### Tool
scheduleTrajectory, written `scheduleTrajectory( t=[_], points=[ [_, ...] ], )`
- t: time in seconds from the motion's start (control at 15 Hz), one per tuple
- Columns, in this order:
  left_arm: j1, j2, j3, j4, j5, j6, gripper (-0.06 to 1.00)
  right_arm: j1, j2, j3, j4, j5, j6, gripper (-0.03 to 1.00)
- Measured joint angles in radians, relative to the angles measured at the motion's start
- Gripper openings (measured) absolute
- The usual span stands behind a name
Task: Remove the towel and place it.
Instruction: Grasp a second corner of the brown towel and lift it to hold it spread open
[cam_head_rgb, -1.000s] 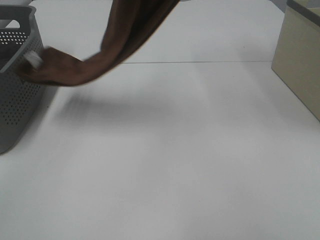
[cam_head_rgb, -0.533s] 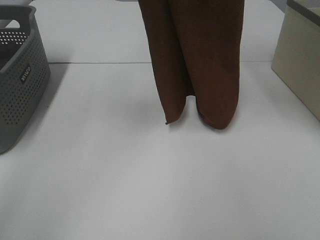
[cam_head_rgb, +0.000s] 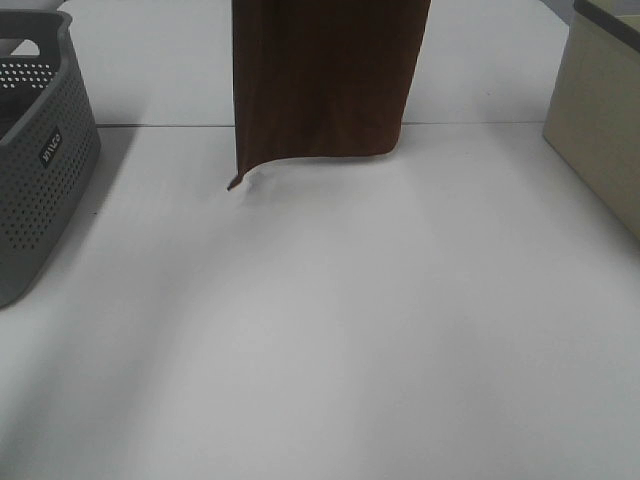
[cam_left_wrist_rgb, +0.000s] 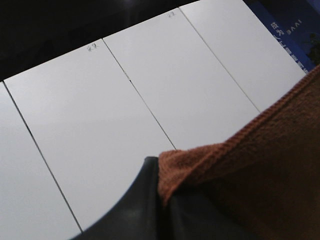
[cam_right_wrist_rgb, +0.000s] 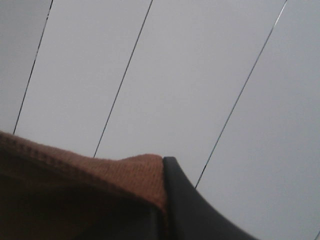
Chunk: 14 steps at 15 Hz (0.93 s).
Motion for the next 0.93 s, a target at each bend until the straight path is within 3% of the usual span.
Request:
scheduleTrajectory(
  t=[0.13,0.4,0.93],
  points=[
    [0.020,0.121,-0.177,-0.018,0.036,0.000,0.00,0.000,0.041,-0.007,0.027,-0.072,-0.001,0.01],
    [0.043,0.346,-0.511,-0.027,0.096,0.000,0.00,0.000,0.137,-0.102,0.036,-0.117,-0.001,0.01],
    [0.058,0.394,-0.548,-0.037,0.126,-0.027,0.00,-0.015,0.151,-0.105,0.004,-0.066,-0.001,0.01]
  ],
)
